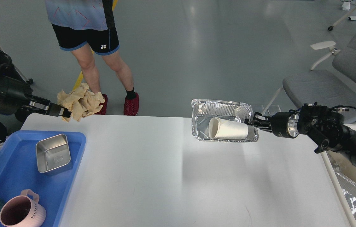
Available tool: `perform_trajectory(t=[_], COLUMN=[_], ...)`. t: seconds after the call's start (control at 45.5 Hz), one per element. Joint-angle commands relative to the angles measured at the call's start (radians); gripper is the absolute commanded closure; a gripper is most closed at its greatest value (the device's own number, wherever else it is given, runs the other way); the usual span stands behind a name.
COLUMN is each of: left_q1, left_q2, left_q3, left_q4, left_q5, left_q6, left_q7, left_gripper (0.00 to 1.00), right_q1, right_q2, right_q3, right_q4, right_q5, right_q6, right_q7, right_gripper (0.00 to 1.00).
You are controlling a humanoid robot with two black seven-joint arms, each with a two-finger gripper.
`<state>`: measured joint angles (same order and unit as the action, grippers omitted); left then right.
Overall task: Tidy desktop
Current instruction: 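Lift the crumpled paper and carry it over the foil tray, then drop the crumpled paper into the foil tray and open the left gripper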
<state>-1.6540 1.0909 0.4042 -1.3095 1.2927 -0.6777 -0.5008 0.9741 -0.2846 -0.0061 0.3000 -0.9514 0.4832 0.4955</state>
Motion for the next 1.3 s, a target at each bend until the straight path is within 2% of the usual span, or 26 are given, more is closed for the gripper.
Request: perform_trajectory(t=[0.0,0.22,0.506,0.594,0.902,1.276], left_q1=[-0.041,-0.032,-0.018,0.016,0.143,0.243], left_q2=[0.055,0.009,-0.256,-0.364,-0.727,-1.077], left_q3=[-0.004,-0.015,-0.016,-0.028,-0.12,-0.142], left_q4=[-0.033,-0.033,0.012,0.081,0.444,0.742], left_q5=[0.013,0.034,0.02,0.014,-0.015,-0.055], left_q6=[-0.025,0.009,0.132,0.161,0.17,0.218], left_q7=[0.001,0.024,0.056,0.056,0.053,0.053], left_gripper=[0.99,0.99,0.99,0.99,0.99,0.98], right_q1=[-0.002,0.002,0.005,0.006,0.012,0.014], right_q2=[0.001,0.019,0.028,0.035,0.035,0.035], right_q3=[0.0,0.0,0.0,0.0,0.0,0.0], right_q4=[-0.002,-0.001,-0.002,-0.002,-0.001,-0.001], right_q5=[-0.001,-0.001,-0.001,-0.001,0.0,0.0], right_q6=[0.0,-0.002,-0.003,-0.003,-0.003,-0.003], right_q7=[0.0,0.0,0.0,0.0,0.0,0.0], right_gripper=[1.0,1.0,1.0,1.0,1.0,1.0])
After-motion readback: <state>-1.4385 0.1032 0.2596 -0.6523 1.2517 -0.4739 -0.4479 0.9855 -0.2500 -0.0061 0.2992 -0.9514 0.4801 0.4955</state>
